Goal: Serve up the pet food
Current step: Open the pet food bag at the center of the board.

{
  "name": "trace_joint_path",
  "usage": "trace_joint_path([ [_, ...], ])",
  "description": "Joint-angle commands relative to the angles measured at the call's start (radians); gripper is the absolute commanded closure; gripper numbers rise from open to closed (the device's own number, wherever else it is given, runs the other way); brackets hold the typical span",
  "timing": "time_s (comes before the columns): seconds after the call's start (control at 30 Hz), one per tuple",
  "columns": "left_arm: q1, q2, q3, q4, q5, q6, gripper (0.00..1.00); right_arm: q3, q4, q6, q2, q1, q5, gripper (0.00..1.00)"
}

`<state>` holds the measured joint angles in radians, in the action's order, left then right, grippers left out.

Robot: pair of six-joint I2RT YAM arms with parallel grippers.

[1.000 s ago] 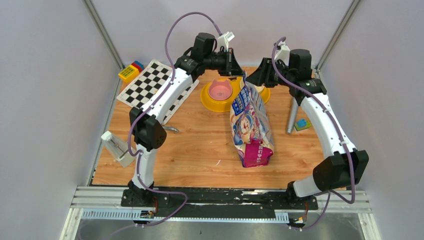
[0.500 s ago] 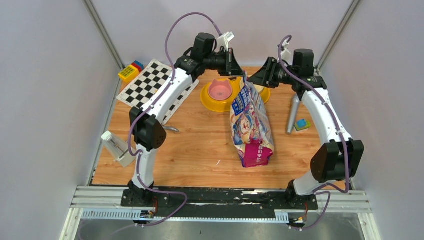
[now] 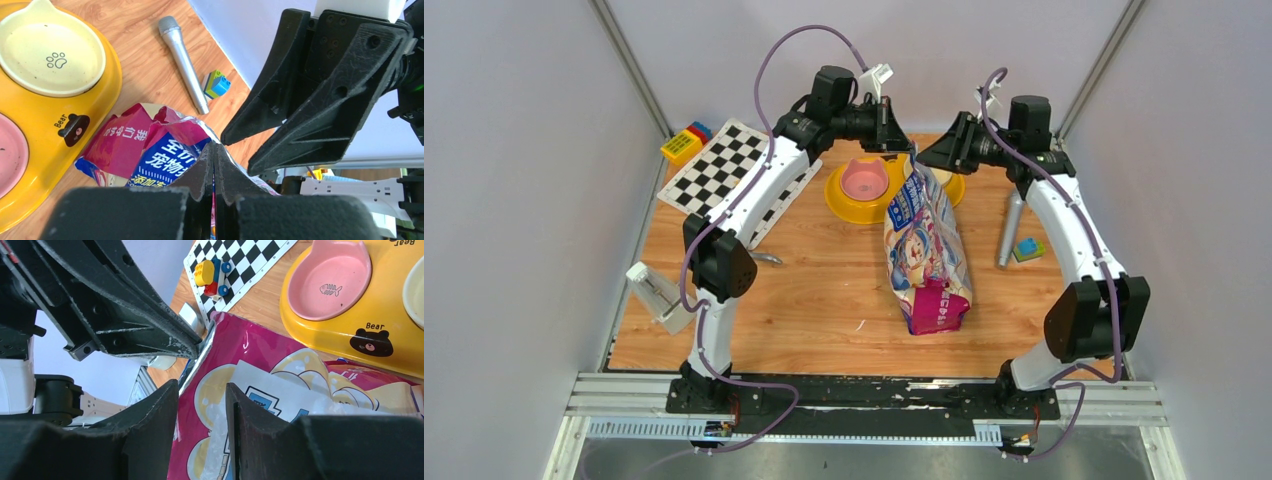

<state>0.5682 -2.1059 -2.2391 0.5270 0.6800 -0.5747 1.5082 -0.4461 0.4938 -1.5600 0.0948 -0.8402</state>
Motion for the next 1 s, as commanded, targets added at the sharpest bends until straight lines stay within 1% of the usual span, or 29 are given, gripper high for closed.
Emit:
trace_joint_path([
  [0.0,0.020,0.026,0.008,0.029,0.010,0.009,1.00,0.045,0.046,0.023,-0.023,0.003,-0.023,0.60],
  [0.47,0.030,0.027,0.006,0.034,0.011,0.015,1.00,0.063,0.049,0.027,-0.045,0.005,-0.045,0.67],
  [0.53,0.031,0.025,0.006,0.034,0.011,0.014,1.00,0.065,0.049,0.026,-0.044,0.007,-0.048,0.73],
  [0.63,0.033,0.027,0.006,0.034,0.011,0.016,1.00,0.066,0.048,0.025,-0.048,0.011,-0.051,0.84],
  [0.8,0.035,0.033,0.004,0.034,0.014,0.015,1.00,0.063,0.048,0.024,-0.060,0.016,-0.059,0.89],
  [0.9,0.036,0.037,0.004,0.036,0.014,0.014,1.00,0.074,0.050,0.028,-0.068,0.018,-0.074,0.98],
  [0.97,0.036,0.038,0.004,0.036,0.016,0.015,1.00,0.078,0.051,0.030,-0.070,0.020,-0.075,0.98],
])
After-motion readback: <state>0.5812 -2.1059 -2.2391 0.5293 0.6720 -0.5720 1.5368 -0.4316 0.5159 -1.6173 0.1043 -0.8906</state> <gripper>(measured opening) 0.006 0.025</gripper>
